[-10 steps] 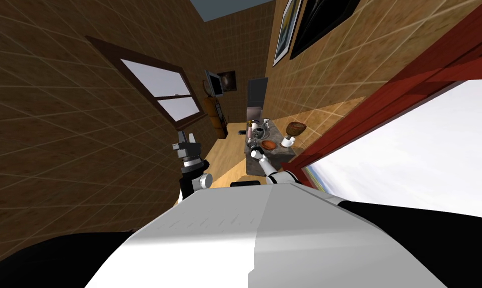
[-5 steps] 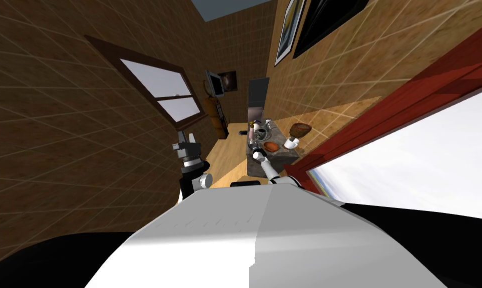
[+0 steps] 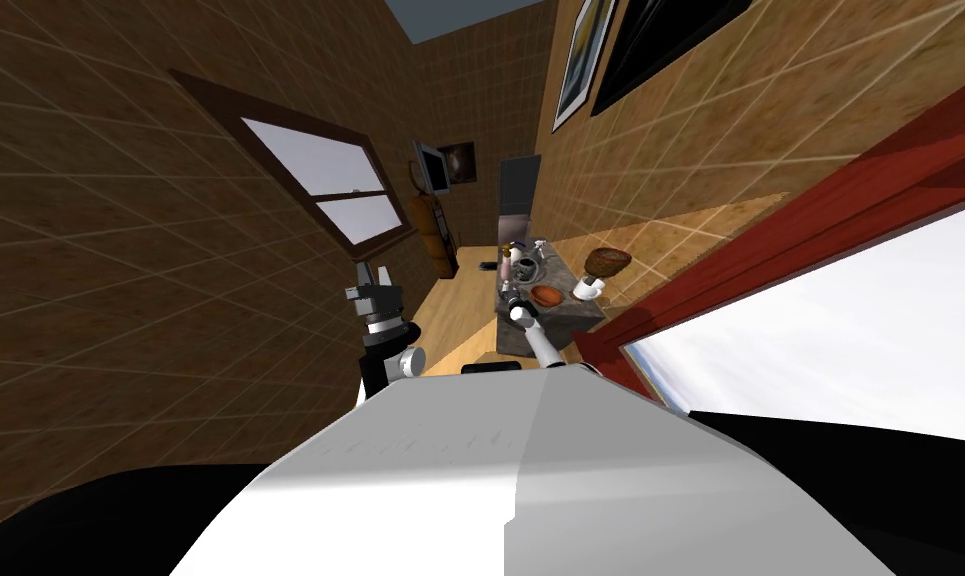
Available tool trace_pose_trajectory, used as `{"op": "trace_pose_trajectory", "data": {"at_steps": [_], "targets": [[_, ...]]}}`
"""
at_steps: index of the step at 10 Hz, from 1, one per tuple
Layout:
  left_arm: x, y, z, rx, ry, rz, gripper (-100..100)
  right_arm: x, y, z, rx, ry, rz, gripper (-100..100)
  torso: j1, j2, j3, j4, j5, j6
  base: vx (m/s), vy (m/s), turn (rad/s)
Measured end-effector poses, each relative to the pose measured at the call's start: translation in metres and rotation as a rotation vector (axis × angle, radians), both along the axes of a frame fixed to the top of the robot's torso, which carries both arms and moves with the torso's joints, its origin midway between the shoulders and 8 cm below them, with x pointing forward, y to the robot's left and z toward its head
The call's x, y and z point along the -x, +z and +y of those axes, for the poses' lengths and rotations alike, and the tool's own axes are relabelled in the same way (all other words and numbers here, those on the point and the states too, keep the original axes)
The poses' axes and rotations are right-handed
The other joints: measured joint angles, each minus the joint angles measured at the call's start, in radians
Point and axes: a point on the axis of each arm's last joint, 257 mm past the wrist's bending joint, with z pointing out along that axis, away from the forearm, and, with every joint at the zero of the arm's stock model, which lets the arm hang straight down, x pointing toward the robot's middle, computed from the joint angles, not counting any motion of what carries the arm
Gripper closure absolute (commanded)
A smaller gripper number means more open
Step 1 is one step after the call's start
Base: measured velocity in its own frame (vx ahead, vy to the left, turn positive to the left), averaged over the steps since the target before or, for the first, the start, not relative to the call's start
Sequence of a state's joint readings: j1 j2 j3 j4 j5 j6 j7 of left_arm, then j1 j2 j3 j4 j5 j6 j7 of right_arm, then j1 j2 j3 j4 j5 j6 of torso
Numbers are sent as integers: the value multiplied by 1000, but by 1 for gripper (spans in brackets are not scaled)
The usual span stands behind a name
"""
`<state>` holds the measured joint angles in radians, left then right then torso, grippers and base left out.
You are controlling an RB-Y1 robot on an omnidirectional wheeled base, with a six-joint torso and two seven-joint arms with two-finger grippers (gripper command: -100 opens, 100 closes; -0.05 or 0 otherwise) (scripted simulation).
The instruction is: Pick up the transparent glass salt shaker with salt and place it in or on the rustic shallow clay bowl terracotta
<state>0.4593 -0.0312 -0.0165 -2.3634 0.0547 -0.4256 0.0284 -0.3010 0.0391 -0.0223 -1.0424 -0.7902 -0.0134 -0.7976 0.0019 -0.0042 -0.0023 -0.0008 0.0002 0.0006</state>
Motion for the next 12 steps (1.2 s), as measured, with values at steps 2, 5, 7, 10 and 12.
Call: {"op": "trace_pose_trajectory", "data": {"at_steps": [2, 5, 7, 10, 12], "targets": [[0, 0, 0, 0, 0, 0, 0, 2, 6, -4, 4, -1, -12, -100, -1, 2, 1, 0, 0, 0, 32, 22, 11], [0, 0, 0, 0, 0, 0, 0, 22, 0, -18, -4, -5, 4, -100, 0, -1, -1, 0, 0, 0, 71, 30, 12], [0, 0, 0, 0, 0, 0, 0, 33, 1, -27, -4, -7, 2, -100, 0, -1, -1, 0, 0, 0, 65, 38, 14], [0, 0, 0, 0, 0, 0, 0, 45, 7, -36, 2, -7, -12, -100, 0, 0, 0, 0, 0, 0, 48, 32, 9], [0, 0, 0, 0, 0, 0, 0, 51, 13, -41, 11, -7, -26, -100, -1, 2, 1, 0, 0, 0, 36, 20, 9]]}}
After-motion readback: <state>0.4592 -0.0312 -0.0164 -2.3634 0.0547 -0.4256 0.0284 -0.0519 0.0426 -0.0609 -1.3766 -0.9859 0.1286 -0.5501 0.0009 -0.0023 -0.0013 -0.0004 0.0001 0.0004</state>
